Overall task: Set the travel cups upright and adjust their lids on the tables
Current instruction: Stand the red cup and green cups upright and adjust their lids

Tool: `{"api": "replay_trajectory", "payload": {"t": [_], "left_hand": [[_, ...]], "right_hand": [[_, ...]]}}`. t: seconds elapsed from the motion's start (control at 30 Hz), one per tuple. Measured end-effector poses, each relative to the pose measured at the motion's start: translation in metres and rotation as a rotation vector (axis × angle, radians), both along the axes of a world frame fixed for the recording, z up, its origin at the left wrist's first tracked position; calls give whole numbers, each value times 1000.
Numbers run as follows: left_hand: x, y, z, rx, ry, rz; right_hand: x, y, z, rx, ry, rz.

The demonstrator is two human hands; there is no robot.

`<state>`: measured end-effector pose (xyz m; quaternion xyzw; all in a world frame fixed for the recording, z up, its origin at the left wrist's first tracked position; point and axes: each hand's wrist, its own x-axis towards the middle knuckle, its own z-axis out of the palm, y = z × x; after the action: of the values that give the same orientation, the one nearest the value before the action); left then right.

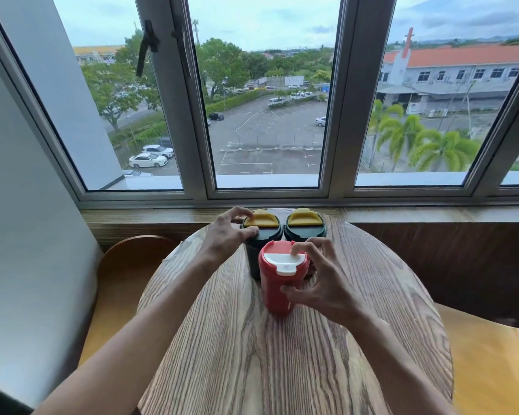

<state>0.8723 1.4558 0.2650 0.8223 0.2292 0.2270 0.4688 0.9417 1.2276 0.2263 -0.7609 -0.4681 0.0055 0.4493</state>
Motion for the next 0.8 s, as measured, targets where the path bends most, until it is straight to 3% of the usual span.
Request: {"api": "replay_trajectory", "payload": {"t": [0.27, 0.5, 0.8], "left_hand": [[1, 1, -4, 6, -22, 8], [1, -2, -5, 8, -30, 18], [-2, -6, -3, 17, -48, 22]], "right_hand": [[-2, -4, 9, -10, -27, -39], [3, -9, 16, -135, 0, 32], [-18, 2, 20, -73, -171, -107]]}}
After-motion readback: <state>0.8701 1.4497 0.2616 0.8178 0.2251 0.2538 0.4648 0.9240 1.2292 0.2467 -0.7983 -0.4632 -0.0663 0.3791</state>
